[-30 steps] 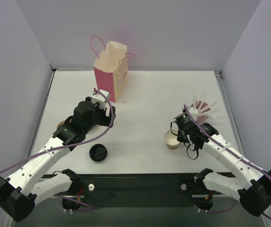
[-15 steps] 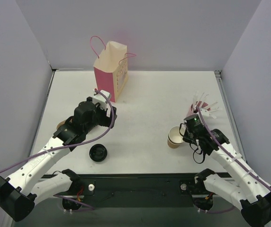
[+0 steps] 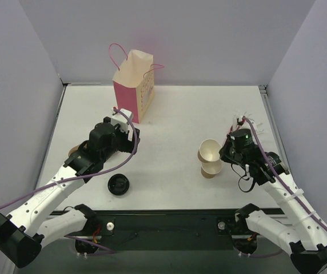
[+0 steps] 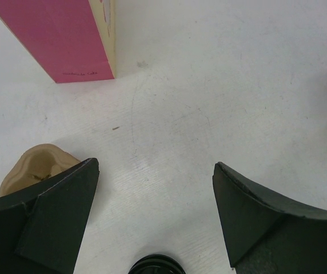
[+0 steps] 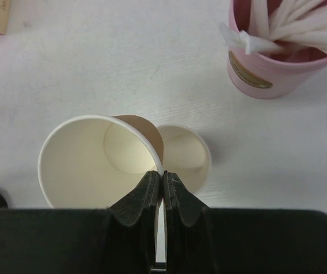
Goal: Pack the takeout coffee
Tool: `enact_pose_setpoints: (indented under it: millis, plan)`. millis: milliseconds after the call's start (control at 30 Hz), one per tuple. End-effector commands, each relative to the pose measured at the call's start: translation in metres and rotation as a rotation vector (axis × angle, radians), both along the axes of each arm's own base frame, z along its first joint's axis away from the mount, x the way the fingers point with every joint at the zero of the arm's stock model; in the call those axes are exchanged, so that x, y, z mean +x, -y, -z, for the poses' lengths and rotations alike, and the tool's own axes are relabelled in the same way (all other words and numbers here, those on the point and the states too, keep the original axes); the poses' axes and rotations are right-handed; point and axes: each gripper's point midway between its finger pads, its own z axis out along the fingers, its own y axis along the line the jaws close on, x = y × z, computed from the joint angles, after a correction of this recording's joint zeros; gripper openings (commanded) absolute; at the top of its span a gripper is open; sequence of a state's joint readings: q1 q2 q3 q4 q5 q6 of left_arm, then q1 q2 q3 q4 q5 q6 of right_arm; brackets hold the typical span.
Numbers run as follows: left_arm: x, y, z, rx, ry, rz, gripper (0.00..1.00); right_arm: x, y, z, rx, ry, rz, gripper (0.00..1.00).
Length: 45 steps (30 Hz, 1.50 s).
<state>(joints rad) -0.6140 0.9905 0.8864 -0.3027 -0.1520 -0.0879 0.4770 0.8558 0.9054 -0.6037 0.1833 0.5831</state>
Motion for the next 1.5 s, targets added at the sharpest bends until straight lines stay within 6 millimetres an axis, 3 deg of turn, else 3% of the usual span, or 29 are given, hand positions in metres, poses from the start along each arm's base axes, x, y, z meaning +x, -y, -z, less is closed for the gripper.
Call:
enact_pose_setpoints:
  millis: [0, 167, 267, 433, 533, 667, 867, 933, 1133, 1467]
  plan:
    - [0.005, -0.006, -0.018, -0.022, 0.07, -0.043, 0.9, 0.016, -0.028, -0.028, 0.088, 0.026, -0.074, 0.0]
    - [-0.001, -0.019, -0.012, 0.01, 0.028, -0.134, 0.89, 0.035, -0.059, -0.035, 0.137, 0.038, -0.122, 0.0]
    - [-0.01, -0.035, 0.001, 0.002, -0.052, -0.232, 0.88, 0.04, -0.086, -0.026, 0.139, 0.005, -0.17, 0.0]
    - [-0.036, -0.055, 0.024, -0.011, -0.177, -0.327, 0.88, 0.041, -0.13, 0.014, 0.141, -0.068, -0.233, 0.0]
    - [-0.047, -0.057, 0.035, -0.037, -0.235, -0.345, 0.86, 0.043, -0.141, 0.038, 0.11, -0.099, -0.235, 0.01]
    - [-0.057, -0.049, 0.056, -0.089, -0.333, -0.357, 0.83, 0.047, -0.146, 0.063, 0.045, -0.143, -0.232, 0.02]
    - [-0.069, -0.034, 0.095, -0.067, -0.497, -0.34, 0.77, 0.047, -0.143, 0.081, 0.003, -0.172, -0.213, 0.06]
    - [-0.072, -0.028, 0.111, -0.047, -0.549, -0.318, 0.71, 0.046, -0.142, 0.084, 0.002, -0.178, -0.206, 0.09]
    - [-0.076, -0.026, 0.134, 0.022, -0.627, -0.332, 0.63, 0.045, -0.137, 0.075, -0.004, -0.164, -0.193, 0.28]
    - [-0.086, -0.03, 0.153, 0.038, -0.658, -0.38, 0.62, 0.036, -0.125, 0.04, 0.03, -0.087, -0.21, 0.31]
